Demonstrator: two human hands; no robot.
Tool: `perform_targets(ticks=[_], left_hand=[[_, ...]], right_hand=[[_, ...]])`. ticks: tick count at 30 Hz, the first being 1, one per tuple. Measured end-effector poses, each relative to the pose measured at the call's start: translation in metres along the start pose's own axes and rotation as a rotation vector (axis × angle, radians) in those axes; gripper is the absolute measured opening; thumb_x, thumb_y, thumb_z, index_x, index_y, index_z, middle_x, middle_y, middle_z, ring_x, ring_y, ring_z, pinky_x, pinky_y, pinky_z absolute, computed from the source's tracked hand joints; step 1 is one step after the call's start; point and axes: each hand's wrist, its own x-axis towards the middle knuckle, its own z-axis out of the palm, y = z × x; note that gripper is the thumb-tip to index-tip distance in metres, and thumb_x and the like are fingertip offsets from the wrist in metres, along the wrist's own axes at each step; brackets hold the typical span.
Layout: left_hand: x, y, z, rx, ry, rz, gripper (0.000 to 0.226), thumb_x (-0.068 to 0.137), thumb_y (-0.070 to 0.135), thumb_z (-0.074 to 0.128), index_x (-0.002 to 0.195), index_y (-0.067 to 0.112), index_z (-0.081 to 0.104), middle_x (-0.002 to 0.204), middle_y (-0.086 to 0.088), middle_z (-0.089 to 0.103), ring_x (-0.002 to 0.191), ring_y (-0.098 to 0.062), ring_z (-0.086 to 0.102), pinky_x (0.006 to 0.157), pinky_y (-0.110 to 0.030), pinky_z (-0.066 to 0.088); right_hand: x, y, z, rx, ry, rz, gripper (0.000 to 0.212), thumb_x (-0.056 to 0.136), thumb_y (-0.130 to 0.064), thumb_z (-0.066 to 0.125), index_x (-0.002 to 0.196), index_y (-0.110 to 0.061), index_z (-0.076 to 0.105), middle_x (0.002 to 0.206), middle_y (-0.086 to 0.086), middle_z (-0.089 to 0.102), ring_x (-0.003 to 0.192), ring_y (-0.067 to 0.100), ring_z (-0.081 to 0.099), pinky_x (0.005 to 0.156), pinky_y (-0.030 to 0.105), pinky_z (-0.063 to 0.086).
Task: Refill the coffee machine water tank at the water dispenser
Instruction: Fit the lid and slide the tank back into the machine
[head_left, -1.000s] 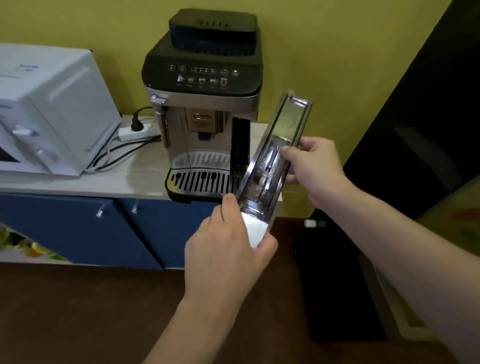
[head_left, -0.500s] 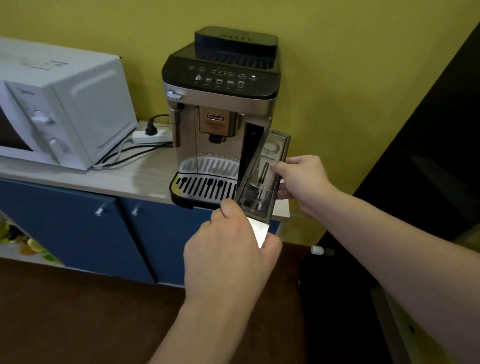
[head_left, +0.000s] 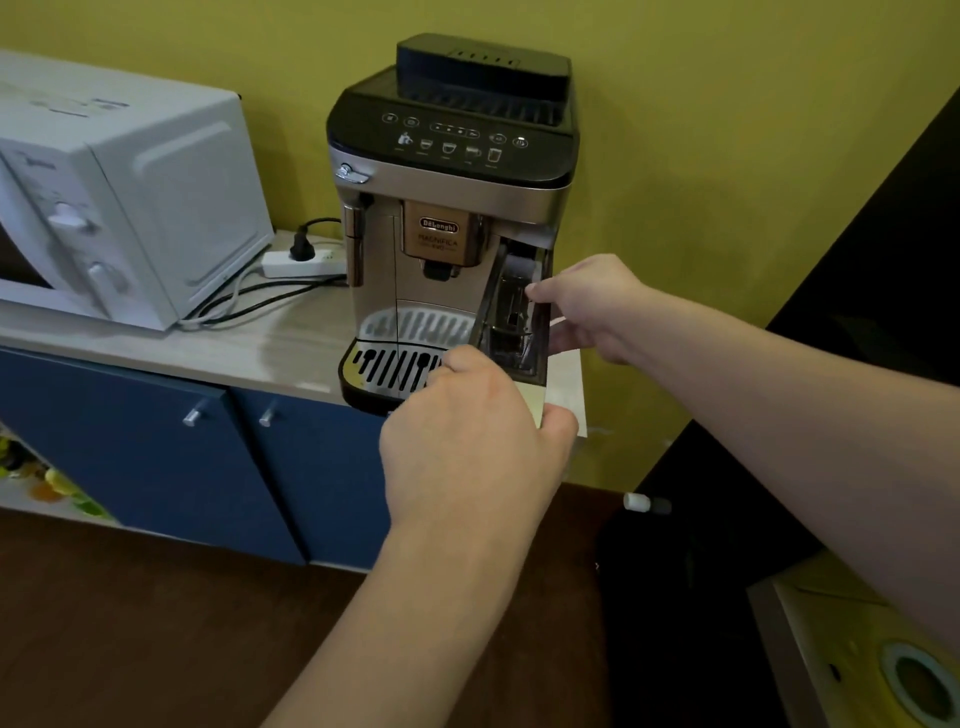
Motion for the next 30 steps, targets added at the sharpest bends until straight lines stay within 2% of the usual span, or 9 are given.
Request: perform_targets(ticks=[5,6,8,10,12,15,17,24,30], left_hand=[[0.005,0.012,0.012,0.049,-0.025,0.021,0.06,0.086,0.06,0.047,0.116,0.008,0.044,0.089,-0.004,0.054,0.064,-0.016,0.044,0.042,-0.026,0.024],[0.007,0.013,0.013,0.052,-0.017,0.018,0.06,0.086,0.06,0.047,0.116,0.008,0.044,0.088,-0.004,0.054,0.062,-0.015,0.043,0.042,-0.026,0.023],[0.014,0.014,0.014,0.052,0.009,0.004,0.058,0.085,0.059,0.047,0.113,0.008,0.044,0.083,-0.004,0.052,0.056,-0.014,0.039,0.04,-0.026,0.022],[0.018,0.013,0.014,0.065,0.035,-0.008,0.057,0.085,0.058,0.047,0.111,0.007,0.045,0.081,-0.003,0.052,0.054,-0.014,0.038,0.04,-0.026,0.021],[0.017,0.011,0.013,0.074,0.048,-0.008,0.053,0.086,0.056,0.046,0.109,0.008,0.044,0.081,-0.002,0.049,0.055,-0.014,0.038,0.04,-0.025,0.019],[0.012,0.008,0.016,0.077,0.046,-0.013,0.051,0.086,0.057,0.046,0.107,0.011,0.042,0.083,-0.001,0.045,0.061,-0.013,0.038,0.04,-0.023,0.014],[0.011,0.008,0.017,0.068,0.043,-0.018,0.053,0.085,0.057,0.047,0.108,0.01,0.042,0.085,-0.002,0.047,0.064,-0.014,0.04,0.041,-0.022,0.013],[0.008,0.014,0.018,0.117,0.038,0.023,0.059,0.087,0.062,0.043,0.113,0.01,0.038,0.1,-0.006,0.057,0.069,-0.016,0.039,0.042,-0.024,0.016],[0.013,0.019,0.016,0.1,0.043,0.021,0.055,0.086,0.059,0.044,0.11,0.01,0.038,0.088,-0.003,0.043,0.066,-0.015,0.039,0.041,-0.024,0.017]], right_hand=[[0.011,0.004,-0.003,0.015,0.004,0.023,0.037,0.092,-0.014,0.067,0.124,-0.005,0.052,0.112,0.02,0.067,0.074,0.036,0.075,0.068,0.046,0.063],[0.013,0.005,-0.004,0.031,-0.006,0.016,0.033,0.092,-0.014,0.067,0.121,-0.004,0.053,0.114,0.021,0.066,0.078,0.038,0.074,0.069,0.047,0.063],[0.017,0.004,-0.005,0.047,-0.022,-0.01,0.016,0.093,-0.014,0.066,0.096,-0.005,0.053,0.113,0.022,0.065,0.087,0.044,0.073,0.073,0.051,0.062],[0.022,0.003,-0.007,0.035,-0.04,-0.009,0.021,0.093,-0.017,0.065,0.084,-0.011,0.048,0.109,0.019,0.066,0.085,0.044,0.073,0.073,0.05,0.062],[0.026,0.005,-0.009,0.029,-0.068,0.004,0.018,0.093,-0.019,0.066,0.096,-0.006,0.054,0.105,0.014,0.067,0.079,0.035,0.075,0.07,0.043,0.063],[0.03,0.014,-0.012,0.071,-0.128,0.028,0.05,0.092,-0.021,0.068,0.136,-0.007,0.049,0.112,0.011,0.067,0.083,0.029,0.074,0.066,0.036,0.064],[0.031,0.018,-0.012,0.098,-0.153,0.011,0.059,0.092,-0.02,0.068,0.144,-0.01,0.042,0.117,0.011,0.065,0.079,0.026,0.074,0.064,0.034,0.063],[0.037,0.019,-0.019,0.071,-0.181,-0.027,0.04,0.091,-0.019,0.068,0.128,-0.008,0.056,0.106,0.013,0.071,0.059,0.018,0.072,0.064,0.035,0.063],[0.038,0.012,-0.022,0.028,-0.16,-0.043,0.024,0.093,-0.018,0.066,0.114,-0.008,0.06,0.101,0.013,0.071,0.057,0.017,0.071,0.063,0.034,0.064]])
